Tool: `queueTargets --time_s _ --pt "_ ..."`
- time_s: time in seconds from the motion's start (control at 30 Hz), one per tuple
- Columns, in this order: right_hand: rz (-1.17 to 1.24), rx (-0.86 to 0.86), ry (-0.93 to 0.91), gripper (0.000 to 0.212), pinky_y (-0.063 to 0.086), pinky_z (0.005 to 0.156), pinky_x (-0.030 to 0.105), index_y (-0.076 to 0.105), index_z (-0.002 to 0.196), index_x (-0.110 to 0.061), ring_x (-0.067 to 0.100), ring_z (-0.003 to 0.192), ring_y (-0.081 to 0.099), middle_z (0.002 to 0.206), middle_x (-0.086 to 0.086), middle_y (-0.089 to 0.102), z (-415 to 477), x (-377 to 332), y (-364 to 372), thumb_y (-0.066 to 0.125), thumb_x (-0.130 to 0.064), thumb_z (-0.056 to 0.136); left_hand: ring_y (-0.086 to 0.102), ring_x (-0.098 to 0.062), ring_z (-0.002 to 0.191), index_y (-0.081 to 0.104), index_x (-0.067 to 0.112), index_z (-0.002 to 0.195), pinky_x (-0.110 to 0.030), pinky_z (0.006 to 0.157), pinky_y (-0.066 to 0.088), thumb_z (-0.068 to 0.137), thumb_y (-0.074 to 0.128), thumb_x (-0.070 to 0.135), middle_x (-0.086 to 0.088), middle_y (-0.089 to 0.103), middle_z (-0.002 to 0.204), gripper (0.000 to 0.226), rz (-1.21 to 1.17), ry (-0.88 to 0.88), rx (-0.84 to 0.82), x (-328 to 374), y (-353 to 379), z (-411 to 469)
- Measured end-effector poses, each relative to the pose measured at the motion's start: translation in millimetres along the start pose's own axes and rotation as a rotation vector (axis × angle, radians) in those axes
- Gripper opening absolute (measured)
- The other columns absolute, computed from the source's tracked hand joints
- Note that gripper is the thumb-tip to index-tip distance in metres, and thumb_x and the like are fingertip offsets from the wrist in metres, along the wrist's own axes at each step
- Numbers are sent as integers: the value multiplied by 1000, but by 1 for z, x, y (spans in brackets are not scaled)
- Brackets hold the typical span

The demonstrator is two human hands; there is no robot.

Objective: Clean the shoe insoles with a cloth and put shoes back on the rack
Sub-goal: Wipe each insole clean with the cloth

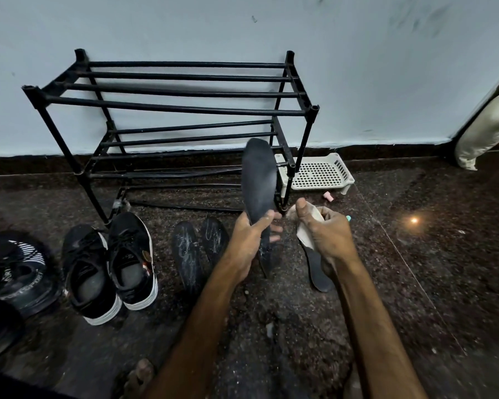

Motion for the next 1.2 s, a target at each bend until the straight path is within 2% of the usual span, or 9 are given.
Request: queueTargets --time_s 0.13,0.23,0.37,0.5,0.6,0.67,0.87,1.0,1.2 --pt "356 -184 104 42 58 60 31 67 100 -1 21 70 68 86 11 74 -5 0 12 71 -37 78 70 -25 91 62 4 115 -48 85 58 80 74 34 -11 71 104 48 -39 -71 -94 -6 11 -4" --pt "451 -217 87 48 61 76 37 60 119 7 28 88 70 106 21 72 -3 0 13 64 -31 89 70 -26 88 65 8 108 -50 88 56 72 75 30 -9 72 98 43 -148 -130 -136 -10 13 -7" --pt "315 -220 52 29 58 59 29 65 99 0 20 66 69 87 17 74 -4 3 13 62 -28 91 70 -30 88 64 -4 112 -47 88 57 76 76 13 -16 74 96 42 -281 -145 -70 -8 11 -4" --pt "188 -166 8 28 52 85 46 70 89 -7 29 82 64 95 26 71 -4 8 13 61 -34 92 71 -21 74 66 1 101 -44 87 58 81 74 0 -17 74 90 22 -291 -90 51 -1 0 2" --pt "143 -117 -33 32 53 63 32 70 83 -9 17 64 63 73 12 72 -4 8 13 53 -32 99 70 -18 71 67 4 96 -42 86 58 82 74 2 -15 74 87 16 -256 -73 71 0 -4 1" --pt "120 -52 -71 36 39 46 18 69 80 -13 4 46 49 53 -3 61 -5 3 11 48 -33 102 70 -17 73 67 4 100 -37 82 60 83 74 5 -16 74 92 18 -242 -75 65 -1 -4 0" --pt "69 81 -135 55 37 57 34 64 56 -17 20 51 45 51 2 56 -4 3 10 52 -55 95 72 -24 90 64 5 108 -43 87 58 72 78 29 -10 74 99 45 -170 -147 -69 -7 5 -6" --pt "59 96 -174 60 46 52 39 66 63 -12 22 50 52 52 6 60 -3 4 11 54 -67 84 69 -21 94 62 2 122 -45 93 55 76 74 24 -11 71 106 52 -244 -199 -220 -10 17 -13" --pt "-234 191 -267 75 43 49 38 62 67 -5 17 50 50 59 12 65 -2 4 -4 49 -78 79 69 -18 69 67 -2 99 -33 71 61 79 72 -7 -14 72 92 21 -263 -150 -100 -2 10 -7"
Point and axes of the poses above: each hand's wrist, its own z-axis towards the middle knuckle, its own y-axis out of the palm, x = y × z, the point moved 7 cm from there along z, towards the middle knuckle
